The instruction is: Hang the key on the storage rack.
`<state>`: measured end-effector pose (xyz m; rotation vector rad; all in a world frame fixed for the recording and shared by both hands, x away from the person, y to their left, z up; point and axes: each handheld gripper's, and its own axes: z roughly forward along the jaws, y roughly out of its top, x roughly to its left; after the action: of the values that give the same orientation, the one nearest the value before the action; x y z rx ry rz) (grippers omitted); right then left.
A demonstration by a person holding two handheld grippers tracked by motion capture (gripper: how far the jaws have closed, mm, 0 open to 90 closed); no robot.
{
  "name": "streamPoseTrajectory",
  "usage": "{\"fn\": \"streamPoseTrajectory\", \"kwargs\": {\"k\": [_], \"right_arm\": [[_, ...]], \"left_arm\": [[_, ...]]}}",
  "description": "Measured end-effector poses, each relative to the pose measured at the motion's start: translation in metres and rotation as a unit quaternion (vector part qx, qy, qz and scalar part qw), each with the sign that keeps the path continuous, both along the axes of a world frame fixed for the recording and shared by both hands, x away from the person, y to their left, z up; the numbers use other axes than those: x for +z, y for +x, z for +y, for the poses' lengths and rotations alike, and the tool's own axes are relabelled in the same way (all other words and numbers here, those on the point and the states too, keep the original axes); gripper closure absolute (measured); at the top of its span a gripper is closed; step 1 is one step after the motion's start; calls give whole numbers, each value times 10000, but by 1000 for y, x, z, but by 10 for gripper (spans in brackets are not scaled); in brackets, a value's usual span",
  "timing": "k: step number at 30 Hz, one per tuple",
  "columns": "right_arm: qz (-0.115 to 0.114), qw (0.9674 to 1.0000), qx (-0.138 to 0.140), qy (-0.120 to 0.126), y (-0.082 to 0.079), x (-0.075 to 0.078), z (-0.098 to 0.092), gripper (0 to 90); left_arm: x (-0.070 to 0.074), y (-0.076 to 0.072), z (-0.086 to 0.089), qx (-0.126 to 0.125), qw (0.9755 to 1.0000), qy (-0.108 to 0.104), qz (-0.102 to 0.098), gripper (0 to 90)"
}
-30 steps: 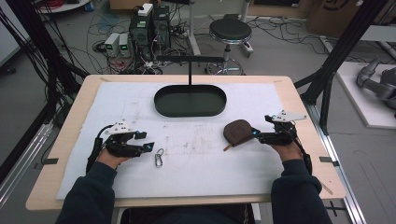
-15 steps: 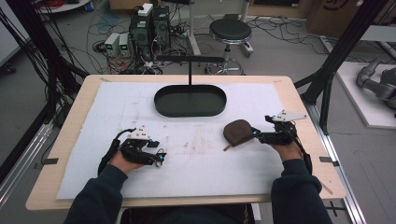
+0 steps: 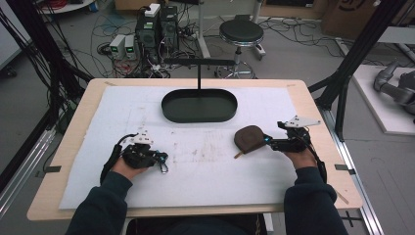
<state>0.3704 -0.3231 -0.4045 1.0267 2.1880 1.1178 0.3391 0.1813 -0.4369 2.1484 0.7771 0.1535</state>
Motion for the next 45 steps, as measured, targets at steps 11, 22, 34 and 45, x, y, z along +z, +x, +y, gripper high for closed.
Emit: {"fn": "streamPoseTrajectory", "kwargs": {"k": [11,22,34,45], "right_arm": [[5,10000,4,-6,0,0,0,207],[30,10000,-10,-4,0,-1,0,207],[9,10000,1,19,-1,0,0,207],[19,10000,57,46,0,0,-1,208]], "left_arm": [[-1,3,6,68,9996,-223,125,759],[-1,3,17,-113,9990,-321,292,869],[12,4,23,113,9979,-632,-12,880],[7,4,22,99,9987,-482,131,874]]}}
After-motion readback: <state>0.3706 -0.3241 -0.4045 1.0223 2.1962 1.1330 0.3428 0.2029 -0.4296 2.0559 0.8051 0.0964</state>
